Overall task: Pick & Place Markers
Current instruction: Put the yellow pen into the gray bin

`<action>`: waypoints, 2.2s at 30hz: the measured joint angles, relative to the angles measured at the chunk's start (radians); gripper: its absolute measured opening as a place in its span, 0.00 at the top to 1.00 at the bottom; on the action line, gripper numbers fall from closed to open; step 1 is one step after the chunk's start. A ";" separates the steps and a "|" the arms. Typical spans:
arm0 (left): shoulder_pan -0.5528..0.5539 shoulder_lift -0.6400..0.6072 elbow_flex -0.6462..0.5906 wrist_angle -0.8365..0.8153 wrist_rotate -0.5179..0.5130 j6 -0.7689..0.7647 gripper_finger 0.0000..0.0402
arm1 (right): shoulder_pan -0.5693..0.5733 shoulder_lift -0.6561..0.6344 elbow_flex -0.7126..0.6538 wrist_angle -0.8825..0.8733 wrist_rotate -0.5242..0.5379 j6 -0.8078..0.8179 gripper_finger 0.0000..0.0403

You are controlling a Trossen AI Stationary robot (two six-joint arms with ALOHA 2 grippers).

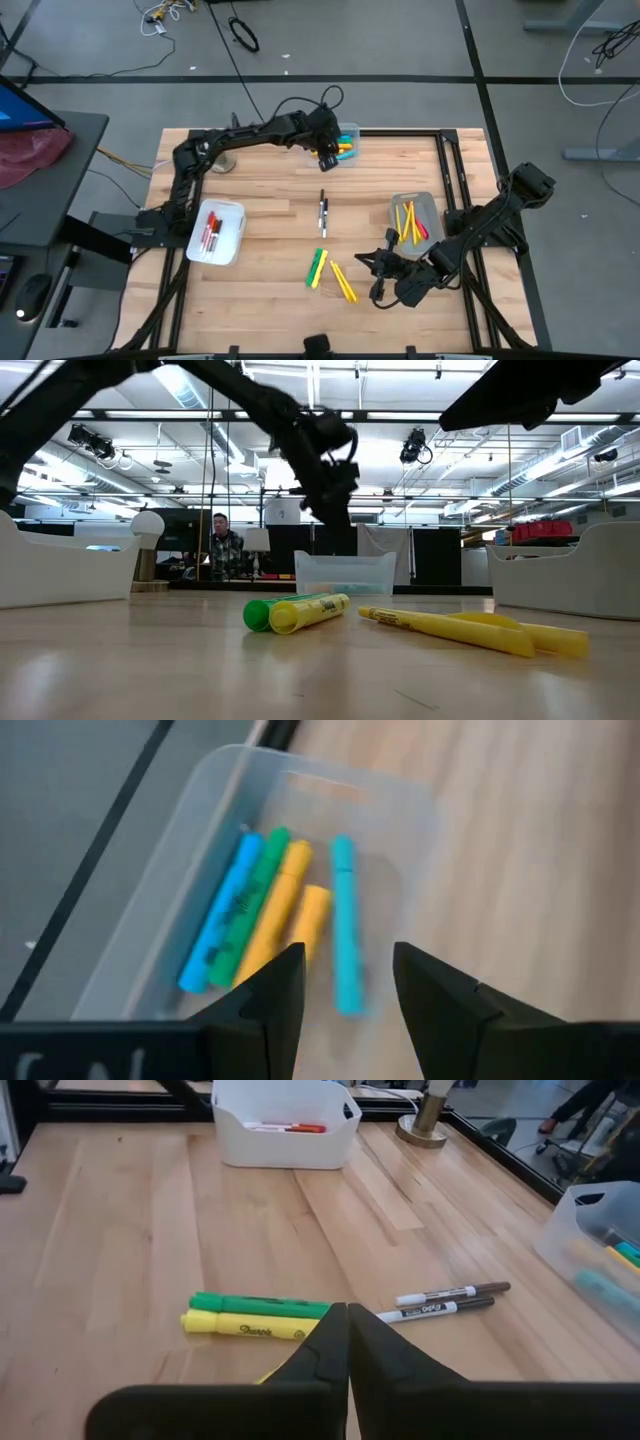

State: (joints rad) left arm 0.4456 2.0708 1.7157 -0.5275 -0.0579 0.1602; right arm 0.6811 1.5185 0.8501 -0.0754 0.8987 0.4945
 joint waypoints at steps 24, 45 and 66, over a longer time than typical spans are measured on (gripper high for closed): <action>-0.782 -0.287 -0.688 0.701 -0.396 -0.457 0.76 | -0.010 0.000 -0.237 0.448 -0.106 0.054 0.99; -0.973 -0.259 -0.768 0.839 -0.601 -0.574 0.76 | -0.083 0.075 -0.062 0.245 -0.403 0.024 0.70; -0.951 -0.258 -0.768 0.790 -0.705 -0.557 0.76 | -0.091 0.362 0.089 0.051 -0.444 0.070 0.47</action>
State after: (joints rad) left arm -0.5054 1.8126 0.9482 0.2623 -0.7628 -0.3969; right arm 0.5905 1.8803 0.9394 -0.0244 0.4543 0.5644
